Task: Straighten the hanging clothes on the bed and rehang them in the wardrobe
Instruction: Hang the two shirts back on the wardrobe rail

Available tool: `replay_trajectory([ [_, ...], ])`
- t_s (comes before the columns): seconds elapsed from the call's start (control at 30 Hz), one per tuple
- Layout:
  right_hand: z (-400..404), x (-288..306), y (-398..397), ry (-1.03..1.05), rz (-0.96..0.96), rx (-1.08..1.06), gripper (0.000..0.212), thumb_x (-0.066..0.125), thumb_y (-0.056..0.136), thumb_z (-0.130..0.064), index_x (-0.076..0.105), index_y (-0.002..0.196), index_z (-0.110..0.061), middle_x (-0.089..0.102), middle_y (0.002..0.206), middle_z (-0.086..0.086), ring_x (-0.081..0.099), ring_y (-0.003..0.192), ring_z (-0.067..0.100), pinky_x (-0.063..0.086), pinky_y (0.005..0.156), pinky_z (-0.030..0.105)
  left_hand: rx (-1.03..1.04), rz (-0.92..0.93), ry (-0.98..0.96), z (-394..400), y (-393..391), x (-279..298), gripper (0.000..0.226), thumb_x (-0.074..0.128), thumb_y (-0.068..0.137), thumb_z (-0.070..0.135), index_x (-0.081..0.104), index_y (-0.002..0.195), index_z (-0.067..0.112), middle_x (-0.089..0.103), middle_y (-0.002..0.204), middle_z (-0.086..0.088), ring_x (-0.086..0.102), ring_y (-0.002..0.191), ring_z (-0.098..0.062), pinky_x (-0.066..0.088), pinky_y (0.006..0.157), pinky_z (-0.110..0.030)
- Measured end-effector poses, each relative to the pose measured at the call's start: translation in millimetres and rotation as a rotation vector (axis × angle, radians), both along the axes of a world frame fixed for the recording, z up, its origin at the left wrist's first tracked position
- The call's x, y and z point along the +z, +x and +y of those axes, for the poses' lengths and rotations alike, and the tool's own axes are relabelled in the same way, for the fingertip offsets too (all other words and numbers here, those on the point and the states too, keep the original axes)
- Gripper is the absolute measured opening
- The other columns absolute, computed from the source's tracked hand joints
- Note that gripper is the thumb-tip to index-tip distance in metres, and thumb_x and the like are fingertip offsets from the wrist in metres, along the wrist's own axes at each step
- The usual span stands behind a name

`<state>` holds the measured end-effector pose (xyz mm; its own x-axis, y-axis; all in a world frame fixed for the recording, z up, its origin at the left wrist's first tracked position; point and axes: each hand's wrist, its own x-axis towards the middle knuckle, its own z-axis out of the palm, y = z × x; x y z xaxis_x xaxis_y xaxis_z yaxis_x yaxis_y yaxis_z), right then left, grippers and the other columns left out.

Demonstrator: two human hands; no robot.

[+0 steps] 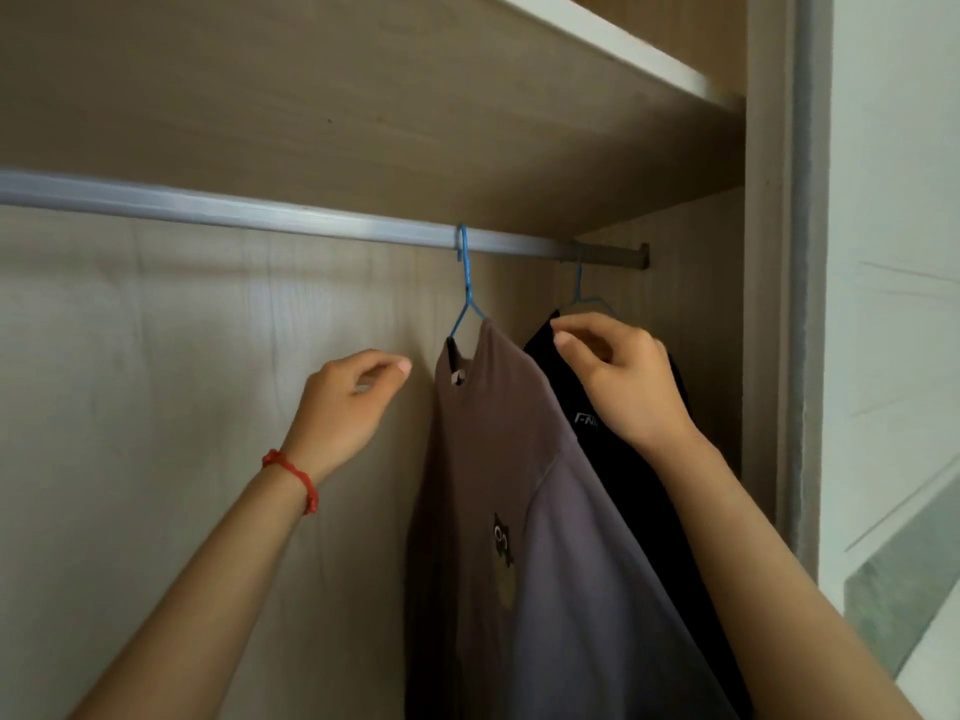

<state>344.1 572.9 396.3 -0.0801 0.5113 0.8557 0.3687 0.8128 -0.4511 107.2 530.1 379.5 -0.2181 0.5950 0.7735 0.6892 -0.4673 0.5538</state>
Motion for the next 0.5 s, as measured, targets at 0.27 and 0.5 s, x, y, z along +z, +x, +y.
replay_trajectory([
  [0.27, -14.9, -147.7, 48.5, -0.414, 0.097, 0.091, 0.022, 0.054, 0.092, -0.022, 0.067, 0.110, -0.018, 0.066, 0.107, -0.007, 0.058, 0.099, 0.001, 0.043, 0.084, 0.013, -0.072, -0.198, -0.224, -24.5, 1.5, -139.1, 0.011, 0.058, 0.088, 0.022, 0.067, 0.093, 0.026, 0.069, 0.093, 0.002, 0.063, 0.091, -0.007, 0.043, 0.079, -0.014],
  [0.5, -20.3, -299.4, 81.2, -0.807, 0.157, 0.212, 0.027, 0.051, 0.090, 0.002, 0.068, 0.089, -0.019, 0.070, 0.080, -0.012, 0.063, 0.069, -0.011, 0.045, 0.063, 0.004, 0.023, -0.438, -0.552, -59.6, 28.6, -291.6, 0.013, 0.058, 0.089, 0.018, 0.069, 0.094, 0.021, 0.069, 0.094, 0.001, 0.061, 0.090, -0.011, 0.047, 0.082, -0.021],
])
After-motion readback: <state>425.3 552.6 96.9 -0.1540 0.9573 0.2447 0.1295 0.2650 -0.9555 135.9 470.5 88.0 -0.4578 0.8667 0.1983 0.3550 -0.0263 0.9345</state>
